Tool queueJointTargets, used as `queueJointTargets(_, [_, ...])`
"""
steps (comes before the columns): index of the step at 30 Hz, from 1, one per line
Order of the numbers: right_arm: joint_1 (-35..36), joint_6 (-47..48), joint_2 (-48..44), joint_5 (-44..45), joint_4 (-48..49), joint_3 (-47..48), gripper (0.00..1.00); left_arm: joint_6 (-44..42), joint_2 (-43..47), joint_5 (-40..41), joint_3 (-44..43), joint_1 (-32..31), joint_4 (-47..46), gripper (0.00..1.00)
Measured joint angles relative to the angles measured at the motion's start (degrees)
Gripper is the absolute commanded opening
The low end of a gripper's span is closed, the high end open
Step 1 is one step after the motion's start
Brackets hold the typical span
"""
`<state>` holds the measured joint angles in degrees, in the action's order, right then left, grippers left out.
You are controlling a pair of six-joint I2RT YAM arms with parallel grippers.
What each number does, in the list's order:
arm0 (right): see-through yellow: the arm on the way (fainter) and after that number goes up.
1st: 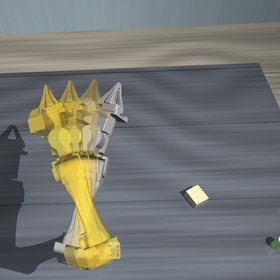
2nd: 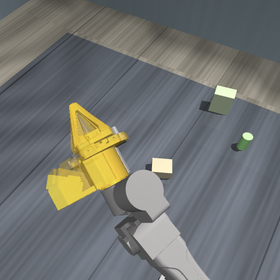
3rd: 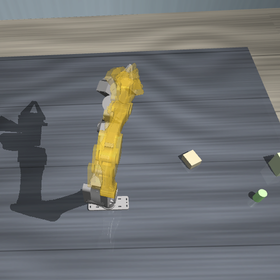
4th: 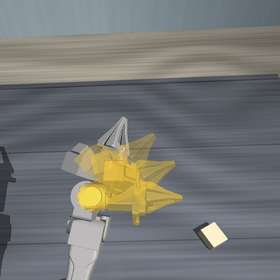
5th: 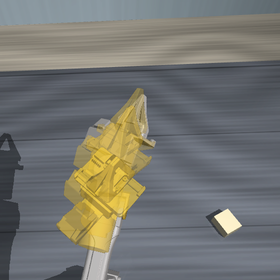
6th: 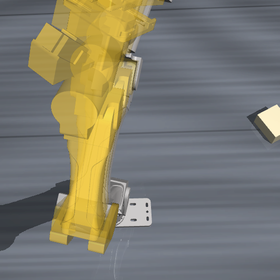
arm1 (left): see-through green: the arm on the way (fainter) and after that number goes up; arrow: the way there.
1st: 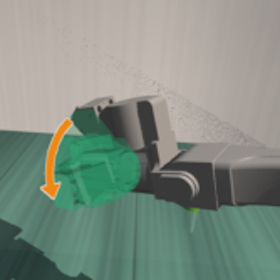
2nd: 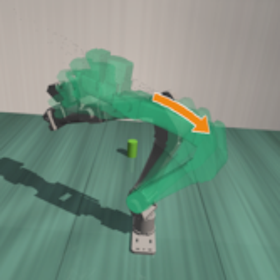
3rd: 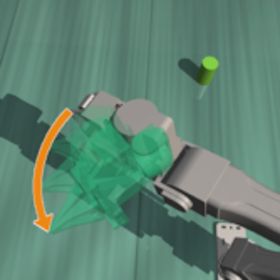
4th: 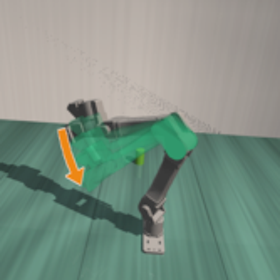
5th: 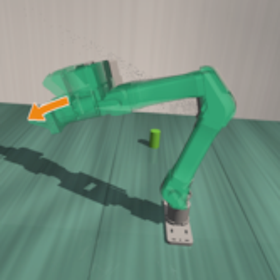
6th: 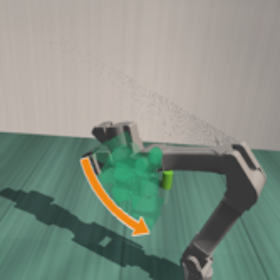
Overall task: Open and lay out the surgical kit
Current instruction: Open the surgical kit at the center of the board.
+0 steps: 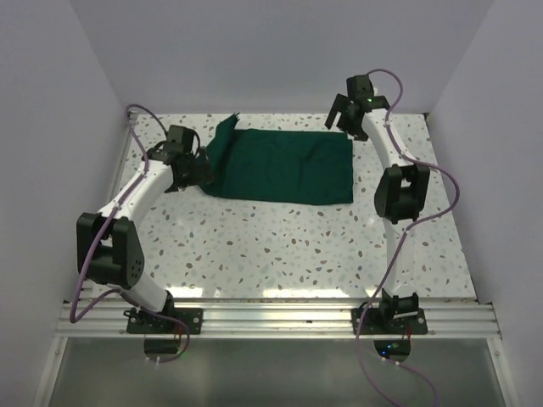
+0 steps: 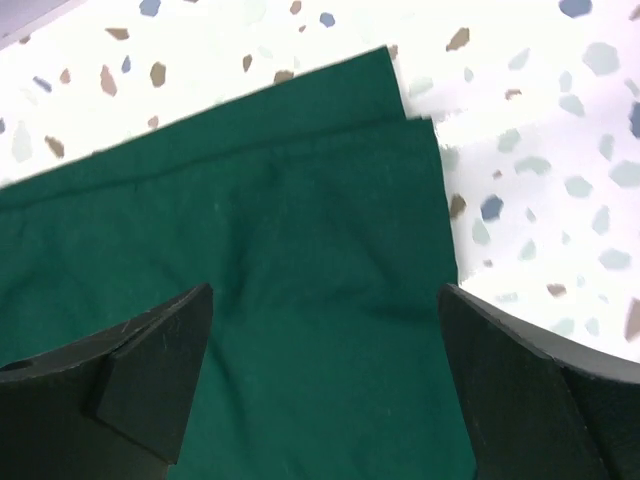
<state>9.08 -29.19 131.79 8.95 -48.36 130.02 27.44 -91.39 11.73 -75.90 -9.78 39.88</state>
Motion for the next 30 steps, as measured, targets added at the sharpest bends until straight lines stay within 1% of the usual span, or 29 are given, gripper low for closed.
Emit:
queueJointTargets(3, [-0.7,-1.1,6.2,0.3,0.0,5.1,0.95,0.5,-0.1,-1.8,5.2,-0.4,0.7,1.0])
queueJointTargets(7, [-2.1,-2.3,10.6,0.5,0.0,6.0,0.95,0.6,-0.1,-3.1,7.1,-0.3,0.1,1.0])
queueJointTargets(10, [-3.2,-2.8,12.0,0.5,0.9,5.4,0.96,0.5,-1.4,-1.9,5.4,-0.3,0.0,1.0])
queueJointTargets(13, [-4.0,-3.0,12.5,0.4,2.4,5.4,0.95,0.4,-4.4,1.1,2.2,-0.2,-0.5,1.0])
queueJointTargets(16, [-4.3,-3.2,12.5,0.3,4.8,5.4,0.93,0.2,-6.9,3.2,-0.7,0.5,-0.8,1.0])
queueJointTargets(17, [-4.3,-3.2,12.5,0.3,5.5,5.4,0.9,0.0,-7.5,3.6,-1.8,0.8,-0.7,1.0])
queueJointTargets(20, [-4.3,-3.5,13.0,0.2,7.5,5.4,0.85,0.0,-8.6,4.1,-4.2,1.5,-1.0,1.0])
queueJointTargets(27, [-4.6,-4.4,16.3,0.0,8.3,5.4,0.73,-0.2,-8.6,3.9,-2.3,1.6,-1.8,1.0])
queueJointTargets(28, [-4.7,-4.7,16.3,-0.2,8.9,5.4,0.7,-0.2,-8.6,3.9,-1.5,1.6,-1.9,1.0])
queueJointTargets(30, [-4.9,-4.9,16.5,-0.1,9.2,5.4,0.58,-0.2,-8.6,3.7,-0.2,1.5,-1.8,1.0])
